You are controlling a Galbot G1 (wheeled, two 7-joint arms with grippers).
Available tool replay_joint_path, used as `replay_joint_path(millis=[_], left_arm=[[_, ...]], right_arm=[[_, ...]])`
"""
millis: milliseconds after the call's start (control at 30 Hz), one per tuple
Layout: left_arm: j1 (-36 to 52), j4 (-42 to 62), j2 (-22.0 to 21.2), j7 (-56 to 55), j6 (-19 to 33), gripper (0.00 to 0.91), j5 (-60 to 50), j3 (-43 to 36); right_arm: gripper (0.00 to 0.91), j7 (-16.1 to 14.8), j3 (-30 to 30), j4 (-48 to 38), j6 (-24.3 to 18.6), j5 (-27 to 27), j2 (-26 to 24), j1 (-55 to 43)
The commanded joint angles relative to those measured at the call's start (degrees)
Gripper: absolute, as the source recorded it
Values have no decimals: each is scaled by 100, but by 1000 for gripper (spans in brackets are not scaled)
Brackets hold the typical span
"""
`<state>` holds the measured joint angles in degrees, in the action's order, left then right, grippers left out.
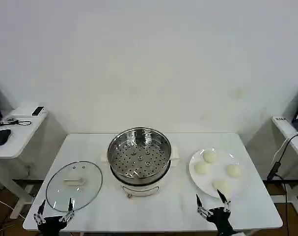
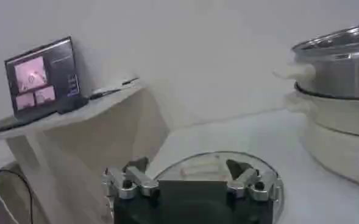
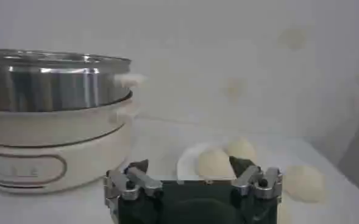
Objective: Take steamed baozi put them in steamer then cover it.
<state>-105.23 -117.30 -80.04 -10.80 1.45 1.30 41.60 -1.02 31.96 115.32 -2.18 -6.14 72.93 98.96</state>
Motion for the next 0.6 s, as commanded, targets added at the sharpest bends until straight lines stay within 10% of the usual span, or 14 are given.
replay_joint_path(millis=[33,267,600], left_arm=[[-8,-571,69,48,-752,907,-237,20],[72,-648,116,680,-729,907,-792,272],[108,-713,56,621,-505,907,-1002,453]], right_arm=[[907,-60,197,92,749,534,-547,-595],[907,-771,435,-325,1929,1299,-1886,-1865],[907,-3577,-412,-1921,2204,2425,-3586,-4257]])
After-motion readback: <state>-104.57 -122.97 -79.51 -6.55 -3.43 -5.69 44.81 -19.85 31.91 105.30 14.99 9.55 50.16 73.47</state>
